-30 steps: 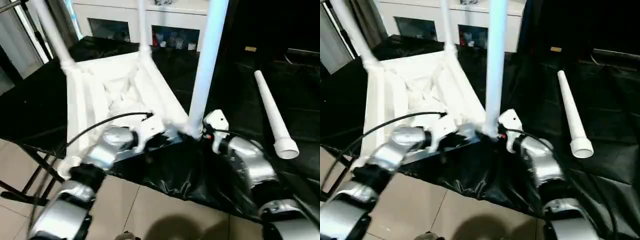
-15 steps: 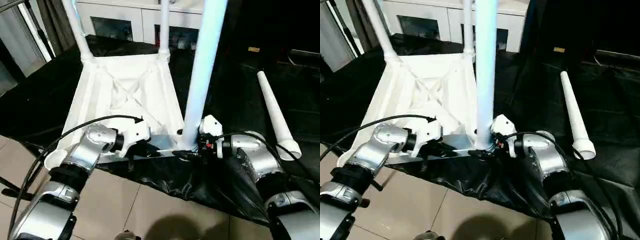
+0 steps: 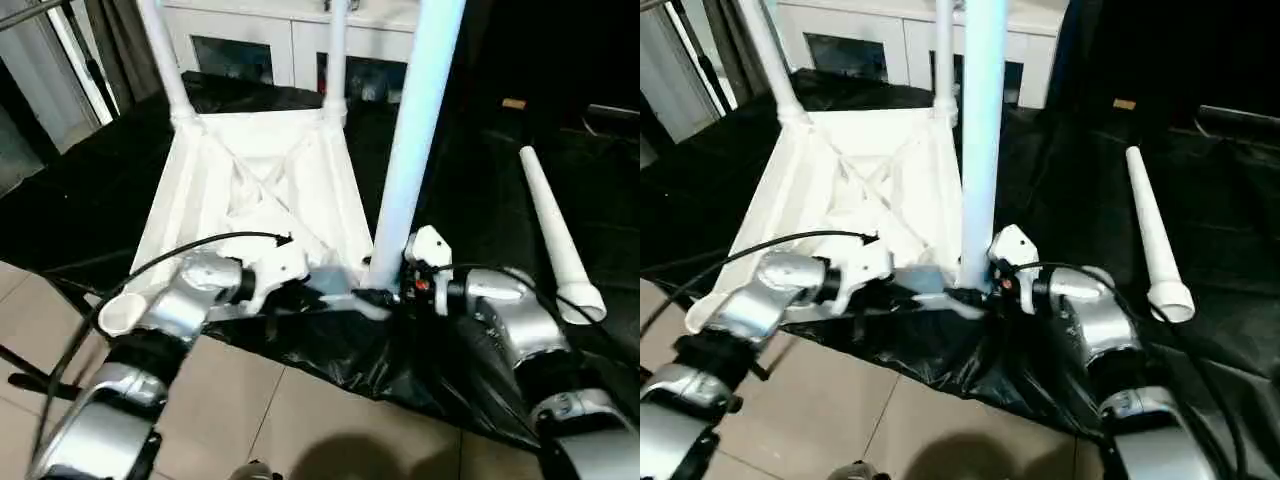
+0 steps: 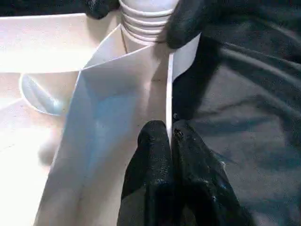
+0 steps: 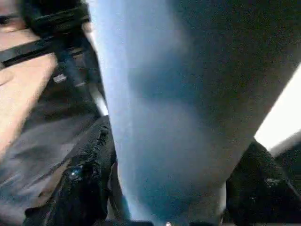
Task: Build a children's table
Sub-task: Rotate leg to tighten, then rotate table base
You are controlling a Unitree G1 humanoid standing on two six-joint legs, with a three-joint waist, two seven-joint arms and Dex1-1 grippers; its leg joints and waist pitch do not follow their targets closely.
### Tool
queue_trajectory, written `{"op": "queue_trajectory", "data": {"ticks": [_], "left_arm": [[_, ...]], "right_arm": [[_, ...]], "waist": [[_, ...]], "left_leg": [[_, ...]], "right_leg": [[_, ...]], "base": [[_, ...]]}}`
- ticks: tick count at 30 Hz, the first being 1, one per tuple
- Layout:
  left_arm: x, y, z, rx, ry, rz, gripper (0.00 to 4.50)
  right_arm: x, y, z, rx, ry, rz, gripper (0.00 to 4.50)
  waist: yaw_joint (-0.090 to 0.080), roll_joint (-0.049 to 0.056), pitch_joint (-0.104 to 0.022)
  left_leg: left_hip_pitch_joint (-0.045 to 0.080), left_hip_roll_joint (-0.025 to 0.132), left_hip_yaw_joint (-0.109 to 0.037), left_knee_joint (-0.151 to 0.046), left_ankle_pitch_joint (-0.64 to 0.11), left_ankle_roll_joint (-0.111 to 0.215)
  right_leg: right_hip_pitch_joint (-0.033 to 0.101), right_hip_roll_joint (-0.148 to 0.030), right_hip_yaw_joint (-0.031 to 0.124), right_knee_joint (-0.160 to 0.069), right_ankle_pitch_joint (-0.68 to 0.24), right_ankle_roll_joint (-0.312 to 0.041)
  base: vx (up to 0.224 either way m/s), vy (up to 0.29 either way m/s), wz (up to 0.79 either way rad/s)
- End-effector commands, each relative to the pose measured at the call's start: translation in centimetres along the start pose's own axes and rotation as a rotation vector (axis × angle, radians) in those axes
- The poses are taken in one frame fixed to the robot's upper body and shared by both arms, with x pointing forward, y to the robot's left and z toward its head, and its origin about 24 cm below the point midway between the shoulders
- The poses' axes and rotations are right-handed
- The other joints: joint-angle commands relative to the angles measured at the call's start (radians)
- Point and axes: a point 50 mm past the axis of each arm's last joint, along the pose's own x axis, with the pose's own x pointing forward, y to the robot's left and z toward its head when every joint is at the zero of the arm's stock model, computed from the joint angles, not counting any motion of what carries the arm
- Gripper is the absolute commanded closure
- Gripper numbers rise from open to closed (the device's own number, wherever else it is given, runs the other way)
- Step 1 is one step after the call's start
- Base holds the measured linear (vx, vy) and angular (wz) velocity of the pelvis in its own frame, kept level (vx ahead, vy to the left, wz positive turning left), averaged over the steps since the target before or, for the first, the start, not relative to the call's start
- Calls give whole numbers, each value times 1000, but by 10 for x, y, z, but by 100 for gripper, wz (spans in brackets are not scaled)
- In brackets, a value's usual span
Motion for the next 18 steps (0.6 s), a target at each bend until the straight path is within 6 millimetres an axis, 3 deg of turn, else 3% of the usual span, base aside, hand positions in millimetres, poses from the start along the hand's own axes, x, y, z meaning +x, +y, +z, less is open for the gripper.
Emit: {"op": "queue_trajectory", "data": {"ticks": [1,3,6,7,8,9,10,11,12,13,14,15,17,18], "left_arm": [[16,15,20,-17,-19,200,450],[23,16,24,-27,-23,227,450],[42,19,41,-68,-44,305,450],[47,20,46,-74,-47,333,450],[52,20,51,-80,-59,351,450],[52,20,51,-80,-59,351,450],[58,21,57,-78,-74,366,450],[59,21,58,-76,-75,370,450],[59,21,59,-66,-75,368,450],[60,21,59,-60,-75,368,450],[60,22,60,-51,-75,371,450],[60,22,61,-32,-82,366,450],[60,23,62,-19,-85,360,450],[59,23,64,6,-93,352,450]], "right_arm": [[25,15,-18,102,25,-161,179],[30,16,-19,125,21,-231,180],[46,16,-19,193,20,-444,180],[51,17,-17,211,15,-490,180],[57,19,-12,202,0,-527,180],[57,19,-12,202,0,-527,180],[62,20,-6,181,-25,-552,180],[63,20,-4,178,-29,-559,180],[63,20,-3,170,-32,-570,180],[62,19,-3,167,-34,-577,145],[60,17,-2,167,-40,-597,145],[58,15,-3,182,-47,-612,124],[55,14,-4,195,-56,-618,108],[45,9,-6,169,-60,-649,101]], "waist": [[-10,-13,-51],[-13,-15,-52],[-24,-3,-50],[-27,-9,-50],[-25,-4,-51],[-25,-5,-52],[-25,-9,-54],[-22,0,-57],[-22,-6,-57],[-21,-7,-59],[-19,-6,-60],[-17,6,-61],[-21,0,-61],[-24,4,-62]], "left_leg": [[14,55,-16,-76,-177,39],[14,52,-22,-81,-208,21],[21,48,-22,-82,-234,9],[22,46,-20,-82,-235,9],[23,44,-20,-80,-226,11],[23,45,-19,-80,-221,12],[15,44,-21,-80,-204,21],[18,46,-21,-80,-197,21],[13,46,-20,-78,-183,31],[9,45,-21,-77,-164,41],[9,45,-21,-76,-156,48],[9,46,-22,-74,-147,53],[3,46,-22,-75,-147,61],[2,45,-24,-74,-146,63]], "right_leg": [[45,-98,56,-88,-299,-174],[52,-102,53,-95,-368,-148],[43,-99,55,-103,-393,-137],[42,-97,56,-106,-397,-134],[41,-97,58,-107,-386,-133],[41,-97,58,-107,-373,-135],[47,-95,57,-102,-334,-139],[46,-96,58,-99,-310,-143],[49,-95,57,-94,-257,-153],[54,-96,57,-88,-216,-161],[54,-97,56,-88,-202,-165],[54,-98,56,-84,-174,-175],[59,-96,54,-80,-138,-182],[60,-96,53,-79,-128,-184]], "base": [[0,0,0],[0,0,0],[0,0,0],[0,0,0],[0,0,0],[0,0,0],[0,0,0],[0,0,0],[0,0,0],[0,0,0],[0,0,0],[0,0,0],[0,0,0],[0,0,0]]}}
